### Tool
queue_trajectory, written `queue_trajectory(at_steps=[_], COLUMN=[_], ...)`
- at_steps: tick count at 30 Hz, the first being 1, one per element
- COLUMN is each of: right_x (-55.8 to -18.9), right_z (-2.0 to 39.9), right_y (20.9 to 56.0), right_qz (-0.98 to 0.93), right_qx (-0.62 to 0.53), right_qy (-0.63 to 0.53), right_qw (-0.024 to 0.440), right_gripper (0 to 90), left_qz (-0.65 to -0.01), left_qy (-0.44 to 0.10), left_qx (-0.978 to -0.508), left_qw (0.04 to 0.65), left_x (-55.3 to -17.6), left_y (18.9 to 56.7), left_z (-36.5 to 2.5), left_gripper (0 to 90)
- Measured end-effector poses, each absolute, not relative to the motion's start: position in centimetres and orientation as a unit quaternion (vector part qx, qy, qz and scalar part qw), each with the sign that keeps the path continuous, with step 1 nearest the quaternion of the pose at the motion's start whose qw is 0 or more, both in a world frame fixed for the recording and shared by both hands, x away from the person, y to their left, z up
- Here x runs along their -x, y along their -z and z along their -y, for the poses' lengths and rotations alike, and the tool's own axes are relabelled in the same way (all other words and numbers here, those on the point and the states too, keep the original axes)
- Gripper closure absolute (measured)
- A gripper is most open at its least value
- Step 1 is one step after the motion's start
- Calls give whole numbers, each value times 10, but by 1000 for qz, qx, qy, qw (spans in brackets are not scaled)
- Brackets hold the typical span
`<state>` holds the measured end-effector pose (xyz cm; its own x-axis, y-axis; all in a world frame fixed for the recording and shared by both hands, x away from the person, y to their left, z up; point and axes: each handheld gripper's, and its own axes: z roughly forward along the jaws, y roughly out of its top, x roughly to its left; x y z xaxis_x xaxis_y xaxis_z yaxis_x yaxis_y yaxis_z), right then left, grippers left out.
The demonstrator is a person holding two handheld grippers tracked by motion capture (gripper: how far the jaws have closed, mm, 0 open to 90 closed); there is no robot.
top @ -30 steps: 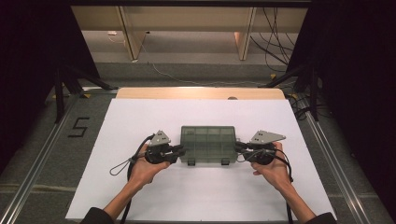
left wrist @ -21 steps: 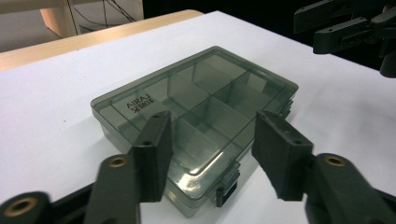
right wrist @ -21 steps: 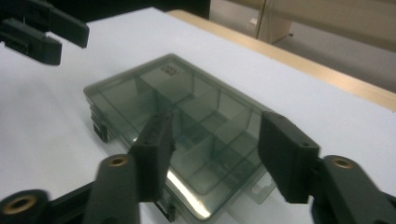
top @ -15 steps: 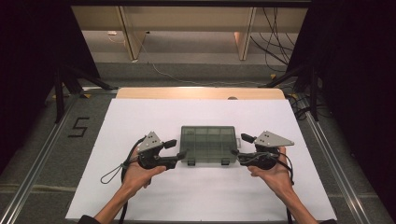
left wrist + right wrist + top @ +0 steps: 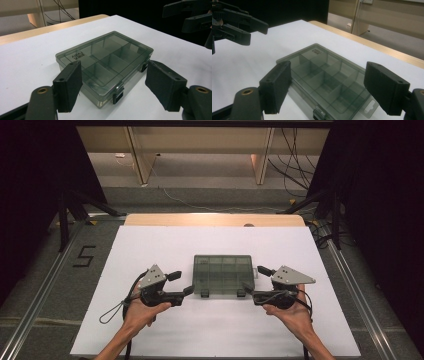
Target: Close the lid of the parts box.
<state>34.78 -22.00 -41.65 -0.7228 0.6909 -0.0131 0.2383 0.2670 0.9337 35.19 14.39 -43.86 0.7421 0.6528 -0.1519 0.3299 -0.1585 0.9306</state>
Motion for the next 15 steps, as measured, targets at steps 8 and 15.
queue_trajectory(at_steps=[8,15], right_x=[-339,-332], right_z=[222,223], right_y=[417,420], right_qz=[-757,-750], right_qx=[-305,-312], right_qy=[-536,-540], right_qw=[217,219], right_gripper=[194,182], left_qz=[-325,-321], left_qy=[-148,-151], left_qx=[-746,-744], left_qw=[562,567], left_x=[-344,-339], left_y=[437,437], left_z=[-148,-152], left_gripper=[253,244])
